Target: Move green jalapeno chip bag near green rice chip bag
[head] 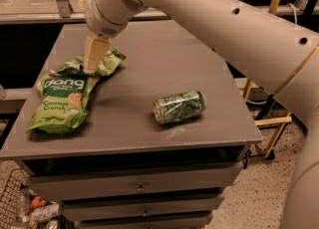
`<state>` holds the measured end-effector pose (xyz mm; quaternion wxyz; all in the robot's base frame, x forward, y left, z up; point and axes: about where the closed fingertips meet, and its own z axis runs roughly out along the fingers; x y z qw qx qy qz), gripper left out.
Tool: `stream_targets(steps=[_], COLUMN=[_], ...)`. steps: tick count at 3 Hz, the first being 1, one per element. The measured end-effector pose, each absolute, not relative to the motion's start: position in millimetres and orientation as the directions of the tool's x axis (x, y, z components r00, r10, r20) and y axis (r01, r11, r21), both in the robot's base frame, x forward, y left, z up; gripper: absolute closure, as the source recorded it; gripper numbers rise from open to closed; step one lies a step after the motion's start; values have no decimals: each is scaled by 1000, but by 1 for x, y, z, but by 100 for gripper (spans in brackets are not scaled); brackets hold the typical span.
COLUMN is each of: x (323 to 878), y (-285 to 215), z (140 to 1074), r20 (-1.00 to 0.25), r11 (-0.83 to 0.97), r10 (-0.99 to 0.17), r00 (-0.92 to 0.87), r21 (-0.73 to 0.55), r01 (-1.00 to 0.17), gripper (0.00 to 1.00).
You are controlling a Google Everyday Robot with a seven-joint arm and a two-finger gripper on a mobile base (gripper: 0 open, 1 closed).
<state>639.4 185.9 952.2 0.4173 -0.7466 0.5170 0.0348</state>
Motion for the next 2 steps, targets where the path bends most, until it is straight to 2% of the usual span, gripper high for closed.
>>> stream_targets(steps=[2], x=[632], y=[85], z=[965], r20=[-465], r11=[13], r10=[-837], r00=[288], r21=[-544], r01=[-839], gripper=[0])
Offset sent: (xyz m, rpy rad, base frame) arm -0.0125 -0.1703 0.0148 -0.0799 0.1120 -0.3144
